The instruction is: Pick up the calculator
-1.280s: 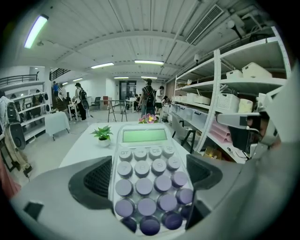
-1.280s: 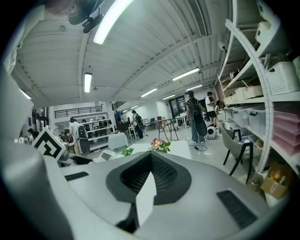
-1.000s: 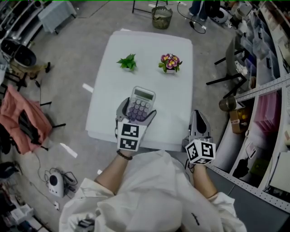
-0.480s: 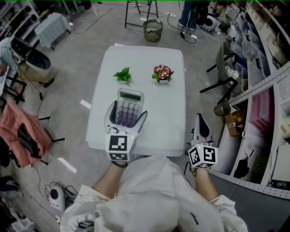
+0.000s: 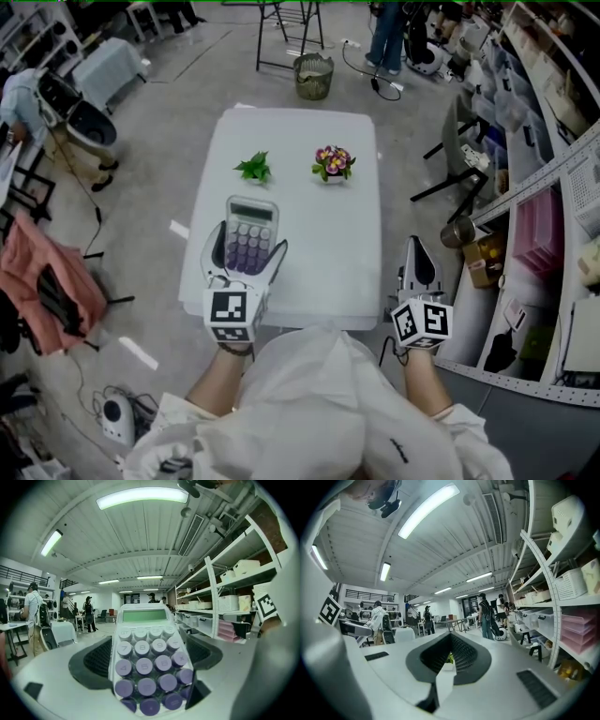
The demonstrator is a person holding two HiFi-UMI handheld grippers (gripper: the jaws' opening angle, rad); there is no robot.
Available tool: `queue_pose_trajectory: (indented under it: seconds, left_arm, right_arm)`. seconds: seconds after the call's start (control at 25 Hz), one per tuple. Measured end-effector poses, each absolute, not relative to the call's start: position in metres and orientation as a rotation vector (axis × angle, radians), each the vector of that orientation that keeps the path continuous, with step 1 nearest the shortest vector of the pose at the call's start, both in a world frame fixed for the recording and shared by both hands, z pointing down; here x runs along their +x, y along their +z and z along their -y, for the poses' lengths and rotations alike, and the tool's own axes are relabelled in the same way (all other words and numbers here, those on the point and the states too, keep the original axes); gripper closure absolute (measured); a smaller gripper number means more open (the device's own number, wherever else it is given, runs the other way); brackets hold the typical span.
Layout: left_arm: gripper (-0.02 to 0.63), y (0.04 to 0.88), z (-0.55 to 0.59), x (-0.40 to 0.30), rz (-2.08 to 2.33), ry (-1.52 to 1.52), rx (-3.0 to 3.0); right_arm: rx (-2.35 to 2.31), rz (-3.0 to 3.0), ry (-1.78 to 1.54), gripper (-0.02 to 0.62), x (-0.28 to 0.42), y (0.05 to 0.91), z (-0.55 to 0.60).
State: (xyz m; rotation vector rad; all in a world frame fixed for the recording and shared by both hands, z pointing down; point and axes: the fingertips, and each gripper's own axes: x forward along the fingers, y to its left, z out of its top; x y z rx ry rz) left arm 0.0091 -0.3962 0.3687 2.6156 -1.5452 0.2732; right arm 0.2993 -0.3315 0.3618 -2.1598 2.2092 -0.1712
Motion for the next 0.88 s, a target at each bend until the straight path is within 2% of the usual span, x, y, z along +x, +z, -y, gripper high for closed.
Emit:
queue_pose_trajectory:
  seconds: [0.88]
  left_arm:
    - [0.117, 0.388, 0.397, 0.008, 1.509, 0.310, 2.603]
  right_arm:
    - [-2.190, -2.174, -0.242, 0.578, 0.306, 0.375, 0.325]
